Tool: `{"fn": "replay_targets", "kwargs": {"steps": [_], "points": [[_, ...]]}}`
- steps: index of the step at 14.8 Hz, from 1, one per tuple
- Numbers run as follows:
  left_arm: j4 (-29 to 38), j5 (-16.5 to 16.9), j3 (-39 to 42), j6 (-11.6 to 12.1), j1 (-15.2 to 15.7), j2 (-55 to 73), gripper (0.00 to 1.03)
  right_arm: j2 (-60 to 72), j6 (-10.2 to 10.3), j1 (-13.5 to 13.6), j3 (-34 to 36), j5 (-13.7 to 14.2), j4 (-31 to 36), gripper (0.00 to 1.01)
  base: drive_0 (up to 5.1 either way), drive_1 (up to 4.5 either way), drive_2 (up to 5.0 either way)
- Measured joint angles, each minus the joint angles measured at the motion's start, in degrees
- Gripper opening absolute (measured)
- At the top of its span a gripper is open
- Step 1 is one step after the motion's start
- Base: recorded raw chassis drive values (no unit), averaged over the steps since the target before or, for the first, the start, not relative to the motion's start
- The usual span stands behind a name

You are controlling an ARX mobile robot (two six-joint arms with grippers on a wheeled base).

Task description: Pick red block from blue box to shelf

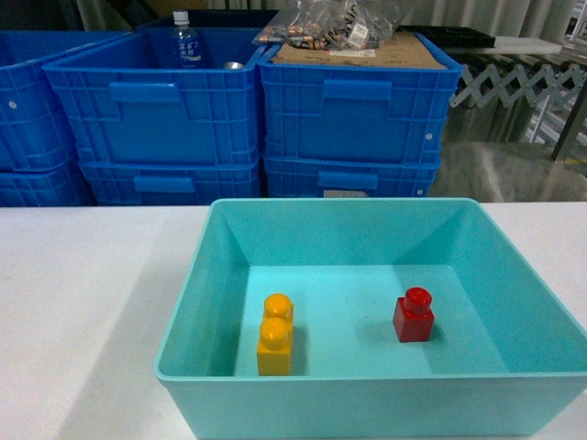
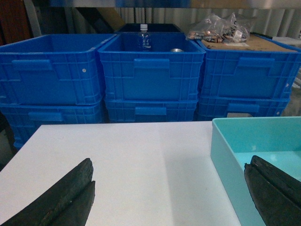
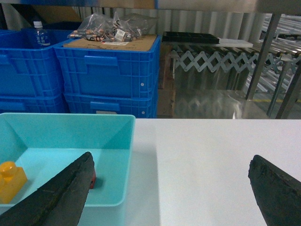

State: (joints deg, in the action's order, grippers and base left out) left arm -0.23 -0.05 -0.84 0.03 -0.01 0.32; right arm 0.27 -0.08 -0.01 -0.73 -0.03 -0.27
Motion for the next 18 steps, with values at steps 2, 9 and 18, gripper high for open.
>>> {"fn": "replay_targets", "kwargs": {"steps": [2,9,18], "points": [[0.0,0.0,0.0,0.0,0.0,0.0,0.98,0.0,0.0,0.0,0.0,0.0,0.0,0.98,0.0,0.0,0.0],[-0.02,0.0,0.0,0.0,0.0,0.0,0.98,0.0,0.0,0.0,0.0,0.0,0.0,0.98,0.0,0.0,0.0],[0.0,0.04,0.0,0.0,0.0,0.0,0.98,9.18,-2.19,0.76,-2.01,-6.54,-0.63,0.98,0.0,0.0,0.0]]}}
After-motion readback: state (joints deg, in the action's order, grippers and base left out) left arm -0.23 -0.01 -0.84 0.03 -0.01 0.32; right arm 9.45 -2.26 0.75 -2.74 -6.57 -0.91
